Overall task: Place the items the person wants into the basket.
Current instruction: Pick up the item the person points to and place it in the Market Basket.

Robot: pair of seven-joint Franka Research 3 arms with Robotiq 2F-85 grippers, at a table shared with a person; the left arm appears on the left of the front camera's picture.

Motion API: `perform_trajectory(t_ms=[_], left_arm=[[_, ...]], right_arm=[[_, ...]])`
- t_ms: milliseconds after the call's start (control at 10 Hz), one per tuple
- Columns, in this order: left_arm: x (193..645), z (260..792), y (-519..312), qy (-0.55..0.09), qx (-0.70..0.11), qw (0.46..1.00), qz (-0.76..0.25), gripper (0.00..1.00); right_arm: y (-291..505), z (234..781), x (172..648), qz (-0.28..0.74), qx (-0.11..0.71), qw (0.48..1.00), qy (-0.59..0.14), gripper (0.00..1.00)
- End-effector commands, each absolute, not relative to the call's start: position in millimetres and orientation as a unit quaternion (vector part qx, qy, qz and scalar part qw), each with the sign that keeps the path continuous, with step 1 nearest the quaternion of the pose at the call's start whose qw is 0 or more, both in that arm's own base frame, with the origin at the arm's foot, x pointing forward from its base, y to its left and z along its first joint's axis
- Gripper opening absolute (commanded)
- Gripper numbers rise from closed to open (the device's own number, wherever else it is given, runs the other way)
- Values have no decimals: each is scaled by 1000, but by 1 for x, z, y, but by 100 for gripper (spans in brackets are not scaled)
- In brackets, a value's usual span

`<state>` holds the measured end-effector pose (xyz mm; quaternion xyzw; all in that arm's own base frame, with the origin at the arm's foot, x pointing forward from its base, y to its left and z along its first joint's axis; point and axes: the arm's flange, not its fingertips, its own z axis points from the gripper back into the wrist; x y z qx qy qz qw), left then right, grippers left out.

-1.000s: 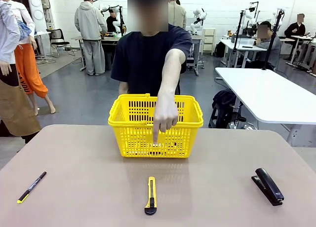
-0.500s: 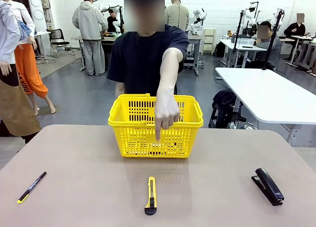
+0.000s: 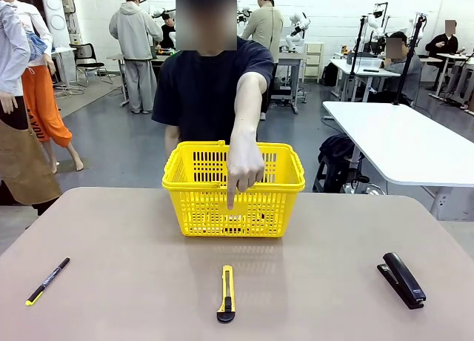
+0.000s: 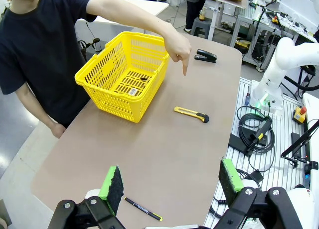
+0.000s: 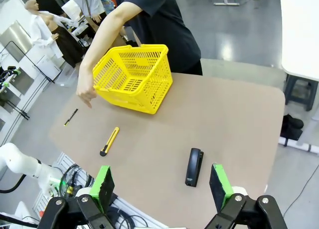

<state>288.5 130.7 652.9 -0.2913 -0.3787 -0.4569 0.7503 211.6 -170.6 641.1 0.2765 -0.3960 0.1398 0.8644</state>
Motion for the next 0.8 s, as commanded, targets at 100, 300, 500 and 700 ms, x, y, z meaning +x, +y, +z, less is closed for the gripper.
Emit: perform_trajectory(t_ms=[100, 300, 500, 700], left_arm=[[288, 652, 132, -387, -293, 741, -464, 100], [288, 652, 132, -387, -293, 741, -464, 100], [288, 652, 132, -387, -293, 741, -464, 100], [288, 652, 132, -387, -293, 741, -464, 100]], right_arm=[[-172, 644, 212, 133, 274, 868, -391, 100], [-172, 644, 212, 133, 274, 868, -391, 100], [-172, 644, 212, 133, 274, 868, -391, 100], [-172, 644, 212, 133, 274, 868, -391, 100]])
